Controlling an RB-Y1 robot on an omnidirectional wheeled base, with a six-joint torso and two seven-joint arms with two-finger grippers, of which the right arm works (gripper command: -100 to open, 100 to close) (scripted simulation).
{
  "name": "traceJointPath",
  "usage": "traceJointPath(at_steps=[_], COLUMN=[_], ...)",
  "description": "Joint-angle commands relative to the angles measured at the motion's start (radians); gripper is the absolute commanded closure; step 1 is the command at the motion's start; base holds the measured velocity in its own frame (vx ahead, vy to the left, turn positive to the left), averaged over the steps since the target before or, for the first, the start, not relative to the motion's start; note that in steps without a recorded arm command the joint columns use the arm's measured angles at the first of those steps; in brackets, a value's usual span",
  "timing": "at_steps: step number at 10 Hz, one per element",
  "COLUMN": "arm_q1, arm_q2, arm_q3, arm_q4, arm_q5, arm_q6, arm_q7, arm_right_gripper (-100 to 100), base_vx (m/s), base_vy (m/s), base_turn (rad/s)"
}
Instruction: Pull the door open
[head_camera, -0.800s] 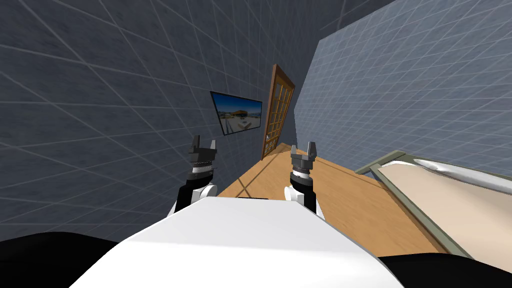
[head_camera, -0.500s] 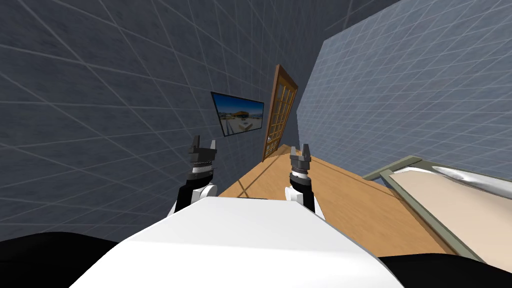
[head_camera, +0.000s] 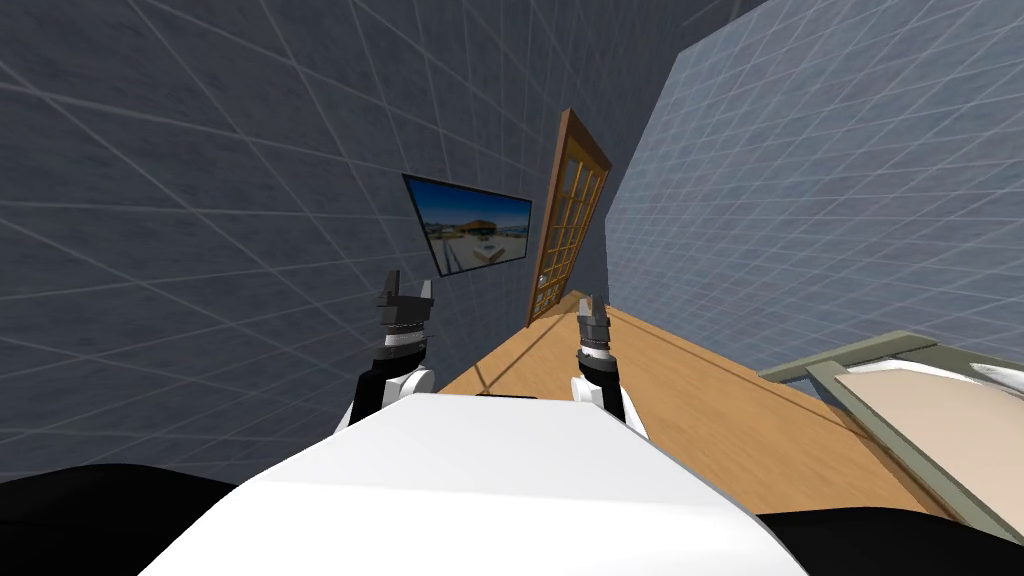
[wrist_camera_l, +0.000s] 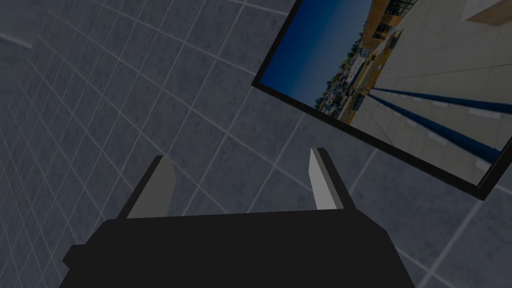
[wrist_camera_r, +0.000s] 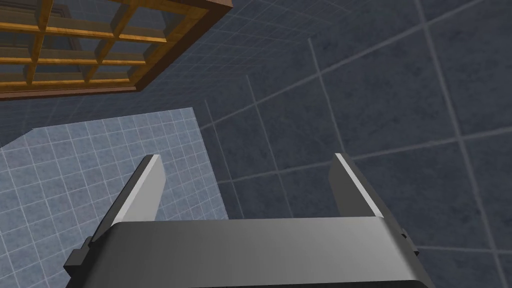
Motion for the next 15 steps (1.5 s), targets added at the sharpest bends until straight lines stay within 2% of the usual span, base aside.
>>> traceJointPath(at_steps=[1, 4, 7, 12, 13, 15], arm_q1=[-0.005, -0.010, -0.019, -0.028, -0.032, -0.036], arm_q2=[-0.011, -0.021, -0.036, -0.048, -0.053, -0.056], arm_q3=[-0.013, -0.026, -0.051, -0.078, -0.089, -0.101], arm_q4=[0.032, 0.070, 0.144, 0.223, 0.256, 0.290], arm_q5=[0.018, 0.038, 0.077, 0.118, 0.135, 0.153], arm_q6=[-0.009, -0.023, -0.050, -0.078, -0.090, -0.102], arm_q7=[0.028, 0.059, 0.118, 0.181, 0.207, 0.234], arm_right_gripper=[-100, -100, -100, -100, -100, -100], base_vx=[0.144, 0.094, 0.128, 0.102, 0.122, 0.100], base_vy=[-0.067, -0.052, -0.084, -0.072, -0.074, -0.096], base_turn=[0.109, 0.071, 0.127, 0.085, 0.160, 0.089])
